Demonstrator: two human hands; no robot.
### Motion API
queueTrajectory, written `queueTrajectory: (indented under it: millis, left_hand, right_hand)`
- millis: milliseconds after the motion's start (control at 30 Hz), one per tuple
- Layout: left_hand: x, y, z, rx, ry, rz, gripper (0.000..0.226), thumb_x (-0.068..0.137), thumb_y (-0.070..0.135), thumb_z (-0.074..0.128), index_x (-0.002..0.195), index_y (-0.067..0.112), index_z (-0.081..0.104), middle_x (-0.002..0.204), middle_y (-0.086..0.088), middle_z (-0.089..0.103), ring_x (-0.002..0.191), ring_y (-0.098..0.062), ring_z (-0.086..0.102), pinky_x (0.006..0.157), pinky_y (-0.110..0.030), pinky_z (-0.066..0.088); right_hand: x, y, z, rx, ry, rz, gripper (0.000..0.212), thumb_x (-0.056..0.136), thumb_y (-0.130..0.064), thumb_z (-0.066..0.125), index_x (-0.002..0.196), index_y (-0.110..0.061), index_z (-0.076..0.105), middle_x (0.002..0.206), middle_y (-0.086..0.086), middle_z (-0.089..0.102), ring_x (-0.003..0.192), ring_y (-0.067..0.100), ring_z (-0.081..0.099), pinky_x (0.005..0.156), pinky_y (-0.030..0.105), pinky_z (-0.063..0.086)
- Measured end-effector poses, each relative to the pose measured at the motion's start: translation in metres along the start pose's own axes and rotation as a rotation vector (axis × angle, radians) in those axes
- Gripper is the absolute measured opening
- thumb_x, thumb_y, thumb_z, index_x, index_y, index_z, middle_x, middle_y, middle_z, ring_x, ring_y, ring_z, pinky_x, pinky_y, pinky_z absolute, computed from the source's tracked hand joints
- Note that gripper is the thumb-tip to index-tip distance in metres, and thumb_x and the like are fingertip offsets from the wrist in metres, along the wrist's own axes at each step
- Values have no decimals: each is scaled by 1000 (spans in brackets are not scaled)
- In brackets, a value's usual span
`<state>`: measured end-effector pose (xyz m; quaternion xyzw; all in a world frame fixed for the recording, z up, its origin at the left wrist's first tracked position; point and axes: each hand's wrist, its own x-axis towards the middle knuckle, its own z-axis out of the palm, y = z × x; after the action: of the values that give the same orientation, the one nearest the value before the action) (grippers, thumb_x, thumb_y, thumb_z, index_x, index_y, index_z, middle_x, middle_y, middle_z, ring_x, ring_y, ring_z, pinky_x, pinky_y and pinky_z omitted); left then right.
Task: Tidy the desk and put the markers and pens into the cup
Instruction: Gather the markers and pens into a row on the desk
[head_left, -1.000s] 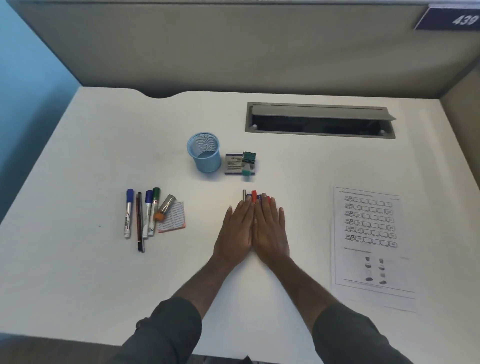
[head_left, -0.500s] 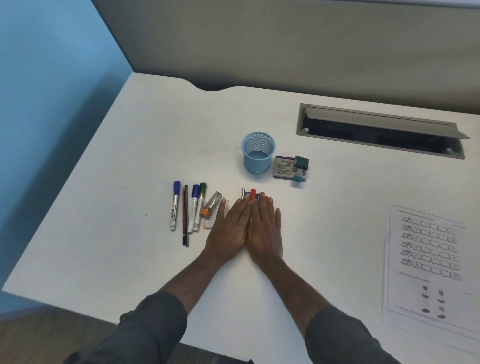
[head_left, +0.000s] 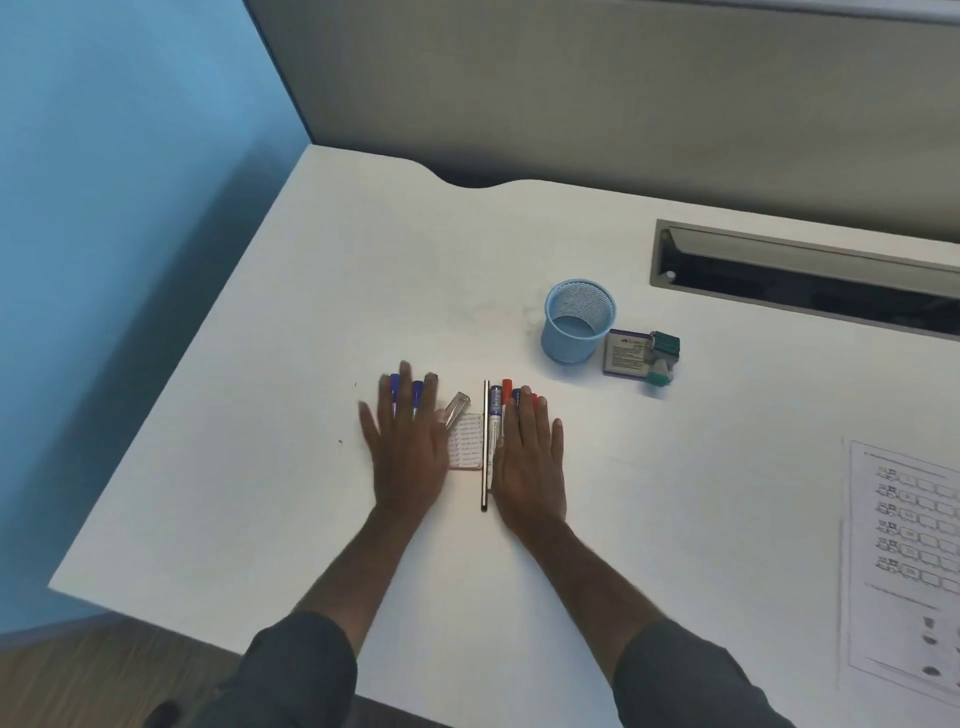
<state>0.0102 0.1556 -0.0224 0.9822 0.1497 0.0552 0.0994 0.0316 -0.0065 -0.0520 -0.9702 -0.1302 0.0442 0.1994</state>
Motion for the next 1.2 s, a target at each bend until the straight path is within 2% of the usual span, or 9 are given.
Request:
queueTrajectory:
  millis: [67, 200, 333, 600, 867, 1033, 1200]
  left_hand:
    - [1, -13, -1, 24, -41, -71, 51, 104, 34, 28, 153, 22, 34, 167, -8, 19, 152, -34, 19, 117, -60, 19]
    - [-2, -18, 3, -21, -113, -91, 57, 104, 39, 16, 155, 21, 33, 165, -6, 24, 152, -33, 24, 115, -63, 26]
    - [-3, -14, 9, -56, -127, 33, 52, 105, 30, 26, 155, 17, 33, 164, -7, 27, 152, -34, 24, 116, -59, 28]
    - [4, -9, 10, -82, -141, 76, 53, 105, 33, 22, 155, 18, 34, 164, -7, 27, 151, -35, 24, 118, -56, 29]
    - [-1, -13, 1, -240, -115, 2, 56, 105, 40, 14, 156, 25, 29, 166, 0, 22, 153, -31, 19, 122, -53, 18]
    - [-2, -16, -5, -251, -105, 13, 53, 106, 35, 20, 157, 23, 27, 166, 2, 20, 154, -28, 18, 123, -51, 19]
    - [-5, -10, -9, -230, -79, 57, 53, 105, 31, 29, 153, 11, 36, 163, -9, 28, 151, -30, 27, 122, -49, 25]
  right_hand:
    - [2, -4, 1, 7, -1, -3, 59, 105, -23, 27, 158, -15, 4, 166, 4, 0, 152, 21, -9, 123, 48, 6]
    - [6, -11, 4, -5, 13, 1, 57, 105, -24, 25, 158, -13, 8, 166, 6, 2, 153, 23, -6, 123, 48, 6]
    - [8, -18, 9, 4, 22, 7, 57, 105, -25, 24, 158, -13, 8, 166, 5, 1, 152, 21, -7, 123, 47, 5]
    - [14, -19, 11, 2, 56, 46, 57, 103, -29, 19, 157, -12, 13, 166, 8, 9, 153, 25, 4, 122, 46, 6]
    - [14, -15, 2, 41, 25, 9, 57, 104, -33, 16, 158, -22, 2, 166, 4, 3, 153, 24, -2, 122, 43, 3]
    - [11, -8, -8, 85, 39, -39, 57, 104, -34, 16, 158, -22, 3, 166, 3, 3, 153, 22, -1, 123, 39, 4]
    - [9, -3, -14, 75, 25, -53, 57, 105, -29, 25, 158, -17, 10, 166, 6, 7, 153, 24, 3, 123, 43, 8]
